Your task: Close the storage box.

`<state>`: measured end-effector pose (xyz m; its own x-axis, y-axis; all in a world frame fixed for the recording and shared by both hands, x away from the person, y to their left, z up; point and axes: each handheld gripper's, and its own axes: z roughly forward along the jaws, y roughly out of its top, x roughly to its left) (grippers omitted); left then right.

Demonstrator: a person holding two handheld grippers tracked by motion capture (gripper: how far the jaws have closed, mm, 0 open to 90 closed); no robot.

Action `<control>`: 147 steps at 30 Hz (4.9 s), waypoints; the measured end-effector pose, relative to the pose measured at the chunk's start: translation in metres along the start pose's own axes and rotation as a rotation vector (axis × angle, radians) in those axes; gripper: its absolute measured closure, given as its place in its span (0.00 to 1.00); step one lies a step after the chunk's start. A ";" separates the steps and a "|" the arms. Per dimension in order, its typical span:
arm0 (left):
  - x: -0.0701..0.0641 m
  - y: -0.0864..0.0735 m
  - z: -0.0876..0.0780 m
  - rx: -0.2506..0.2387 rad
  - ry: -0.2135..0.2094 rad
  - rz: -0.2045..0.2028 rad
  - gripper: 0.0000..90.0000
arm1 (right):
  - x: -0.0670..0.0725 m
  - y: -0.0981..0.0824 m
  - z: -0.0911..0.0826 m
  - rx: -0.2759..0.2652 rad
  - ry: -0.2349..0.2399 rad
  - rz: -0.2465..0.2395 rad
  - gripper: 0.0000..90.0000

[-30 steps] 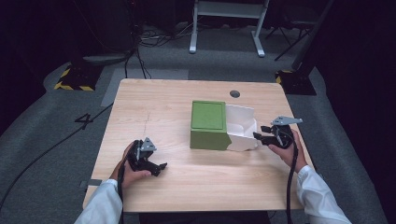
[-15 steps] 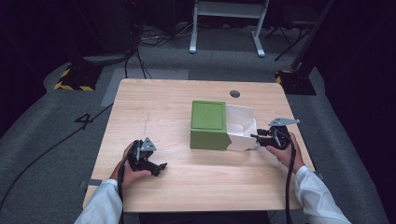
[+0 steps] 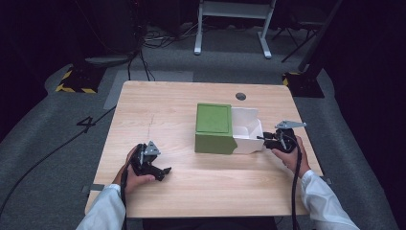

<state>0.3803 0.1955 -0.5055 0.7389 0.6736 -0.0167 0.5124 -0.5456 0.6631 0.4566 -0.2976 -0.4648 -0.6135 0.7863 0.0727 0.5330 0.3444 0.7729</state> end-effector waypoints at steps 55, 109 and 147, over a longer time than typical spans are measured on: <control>-0.008 0.020 0.017 0.005 -0.024 0.031 0.01 | 0.036 0.030 0.024 -0.021 0.001 -0.049 0.88; -0.009 0.022 0.019 0.004 -0.030 0.036 0.01 | 0.076 0.040 0.052 0.038 0.062 -0.031 0.57; -0.009 0.021 0.019 0.001 -0.041 0.045 0.01 | 0.049 -0.003 -0.021 0.091 -0.006 -0.366 0.24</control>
<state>0.3929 0.1686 -0.5053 0.7783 0.6277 -0.0176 0.4787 -0.5750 0.6635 0.4127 -0.2702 -0.4504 -0.7697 0.6055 -0.2023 0.3284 0.6473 0.6878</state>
